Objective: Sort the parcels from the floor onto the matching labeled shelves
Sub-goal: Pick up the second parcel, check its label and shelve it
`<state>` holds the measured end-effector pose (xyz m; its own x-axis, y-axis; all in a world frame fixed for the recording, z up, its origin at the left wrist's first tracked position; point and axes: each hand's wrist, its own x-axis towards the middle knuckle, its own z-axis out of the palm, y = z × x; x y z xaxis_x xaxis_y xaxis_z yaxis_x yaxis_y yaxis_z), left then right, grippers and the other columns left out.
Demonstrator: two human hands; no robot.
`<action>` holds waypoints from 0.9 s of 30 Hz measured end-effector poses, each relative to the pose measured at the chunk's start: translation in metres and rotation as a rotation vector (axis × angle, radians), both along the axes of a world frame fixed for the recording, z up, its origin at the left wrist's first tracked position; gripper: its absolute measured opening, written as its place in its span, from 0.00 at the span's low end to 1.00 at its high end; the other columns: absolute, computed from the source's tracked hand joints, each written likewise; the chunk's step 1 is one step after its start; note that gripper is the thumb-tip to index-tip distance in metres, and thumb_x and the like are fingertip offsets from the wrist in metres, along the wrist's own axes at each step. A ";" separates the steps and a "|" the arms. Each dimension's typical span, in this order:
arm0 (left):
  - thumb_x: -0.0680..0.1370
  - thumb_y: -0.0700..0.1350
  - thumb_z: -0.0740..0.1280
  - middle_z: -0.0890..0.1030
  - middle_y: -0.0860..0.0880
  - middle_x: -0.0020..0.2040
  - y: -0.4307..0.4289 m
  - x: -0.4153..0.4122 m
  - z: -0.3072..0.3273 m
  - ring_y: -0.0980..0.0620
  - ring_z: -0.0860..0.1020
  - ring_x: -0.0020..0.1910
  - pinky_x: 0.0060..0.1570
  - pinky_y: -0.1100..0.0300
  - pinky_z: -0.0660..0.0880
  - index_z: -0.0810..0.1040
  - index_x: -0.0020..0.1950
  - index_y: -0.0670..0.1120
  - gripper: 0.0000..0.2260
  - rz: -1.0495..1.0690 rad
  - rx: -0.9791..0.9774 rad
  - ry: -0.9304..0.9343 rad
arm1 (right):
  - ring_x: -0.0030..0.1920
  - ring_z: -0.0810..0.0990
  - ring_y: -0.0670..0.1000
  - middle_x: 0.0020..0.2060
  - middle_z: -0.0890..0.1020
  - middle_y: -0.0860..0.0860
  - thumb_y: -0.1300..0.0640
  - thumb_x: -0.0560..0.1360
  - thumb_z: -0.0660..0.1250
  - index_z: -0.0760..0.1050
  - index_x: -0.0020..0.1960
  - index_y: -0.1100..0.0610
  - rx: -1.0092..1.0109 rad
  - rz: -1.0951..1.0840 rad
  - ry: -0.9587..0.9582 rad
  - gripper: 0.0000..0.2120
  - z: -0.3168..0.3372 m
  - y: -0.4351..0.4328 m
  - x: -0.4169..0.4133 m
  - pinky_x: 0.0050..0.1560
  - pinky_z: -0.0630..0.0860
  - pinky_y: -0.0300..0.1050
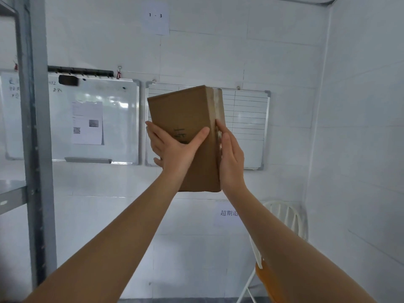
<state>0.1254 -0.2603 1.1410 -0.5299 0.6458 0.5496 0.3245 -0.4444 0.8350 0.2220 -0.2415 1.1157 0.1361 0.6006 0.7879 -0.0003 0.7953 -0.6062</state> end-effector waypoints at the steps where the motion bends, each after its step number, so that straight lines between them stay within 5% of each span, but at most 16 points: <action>1: 0.64 0.63 0.71 0.43 0.49 0.78 0.000 0.001 -0.001 0.45 0.48 0.76 0.72 0.37 0.48 0.34 0.75 0.48 0.56 -0.004 -0.003 -0.007 | 0.63 0.73 0.45 0.59 0.76 0.41 0.51 0.80 0.55 0.72 0.63 0.41 0.003 -0.009 -0.001 0.15 0.001 0.000 0.003 0.67 0.69 0.53; 8: 0.62 0.63 0.73 0.48 0.47 0.76 -0.002 0.006 -0.004 0.44 0.54 0.74 0.70 0.40 0.58 0.39 0.76 0.54 0.55 -0.059 0.029 0.011 | 0.60 0.74 0.43 0.60 0.73 0.45 0.56 0.73 0.70 0.64 0.70 0.53 0.058 -0.060 -0.009 0.28 0.006 -0.005 0.010 0.62 0.72 0.44; 14: 0.63 0.57 0.70 0.65 0.52 0.70 -0.007 -0.020 -0.009 0.52 0.69 0.65 0.61 0.55 0.71 0.53 0.76 0.55 0.44 -0.334 0.165 -0.029 | 0.67 0.68 0.49 0.68 0.68 0.47 0.38 0.65 0.70 0.59 0.72 0.50 -0.123 -0.237 -0.182 0.41 0.006 0.001 0.035 0.67 0.66 0.51; 20: 0.71 0.55 0.64 0.69 0.58 0.64 -0.008 -0.021 -0.015 0.60 0.74 0.58 0.46 0.67 0.73 0.50 0.75 0.61 0.36 -0.599 0.132 -0.073 | 0.51 0.81 0.49 0.50 0.82 0.48 0.47 0.71 0.70 0.74 0.58 0.51 -0.243 0.058 -0.118 0.18 -0.001 -0.005 0.039 0.56 0.78 0.50; 27: 0.73 0.50 0.69 0.75 0.59 0.57 -0.012 -0.012 -0.021 0.59 0.76 0.54 0.54 0.59 0.74 0.52 0.75 0.59 0.36 -0.480 0.131 0.053 | 0.53 0.81 0.47 0.55 0.81 0.48 0.47 0.72 0.69 0.69 0.66 0.51 -0.136 -0.070 -0.041 0.24 -0.010 -0.007 0.028 0.57 0.78 0.49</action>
<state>0.1138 -0.2720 1.1198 -0.1589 0.7335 0.6608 0.0982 -0.6543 0.7499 0.2497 -0.2484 1.1052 0.1507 0.6924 0.7056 0.0793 0.7030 -0.7068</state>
